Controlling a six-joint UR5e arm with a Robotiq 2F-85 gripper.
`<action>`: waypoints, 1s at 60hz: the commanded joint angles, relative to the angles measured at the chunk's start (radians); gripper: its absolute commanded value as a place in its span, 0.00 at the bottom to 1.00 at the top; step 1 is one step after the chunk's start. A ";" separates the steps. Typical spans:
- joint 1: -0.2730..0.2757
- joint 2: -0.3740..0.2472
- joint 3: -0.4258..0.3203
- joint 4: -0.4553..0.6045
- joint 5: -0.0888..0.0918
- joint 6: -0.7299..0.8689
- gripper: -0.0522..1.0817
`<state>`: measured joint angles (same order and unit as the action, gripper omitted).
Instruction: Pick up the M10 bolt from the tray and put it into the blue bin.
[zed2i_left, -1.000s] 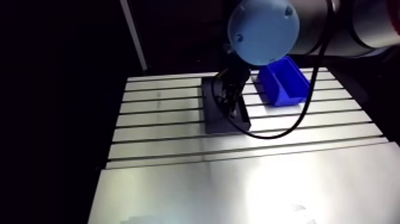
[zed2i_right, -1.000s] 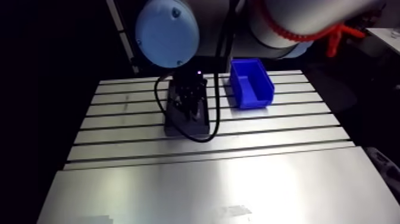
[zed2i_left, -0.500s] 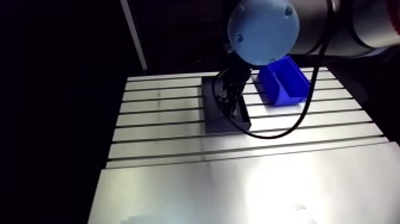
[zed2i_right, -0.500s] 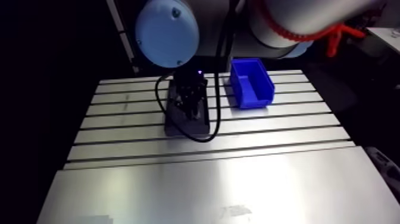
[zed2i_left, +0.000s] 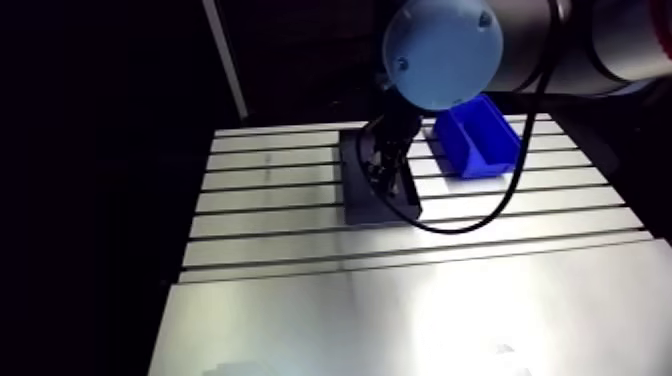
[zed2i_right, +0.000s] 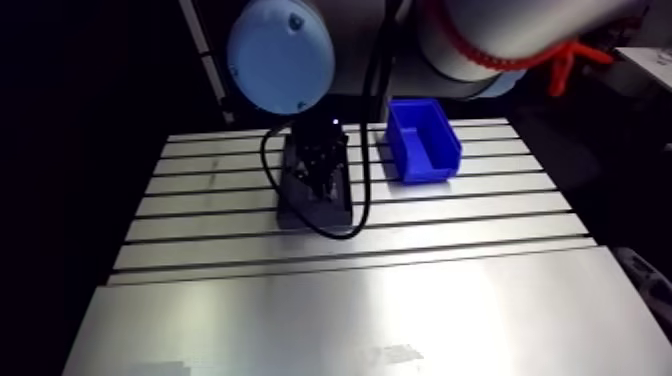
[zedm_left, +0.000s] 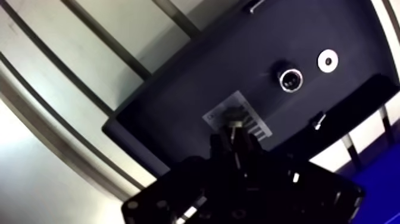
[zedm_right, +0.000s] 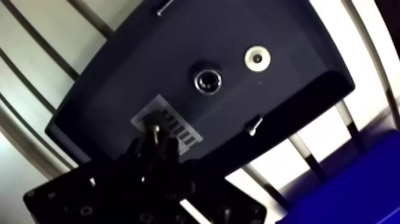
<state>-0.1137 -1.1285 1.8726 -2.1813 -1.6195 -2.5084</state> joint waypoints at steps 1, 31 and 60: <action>-0.001 -0.012 -0.009 0.009 0.005 -0.018 0.85; -0.007 -0.129 -0.055 0.112 0.014 -0.102 0.99; -0.109 -0.134 -0.248 0.244 0.007 -0.491 0.98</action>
<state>-0.1560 -1.2704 1.7124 -1.9874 -1.6083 -2.8174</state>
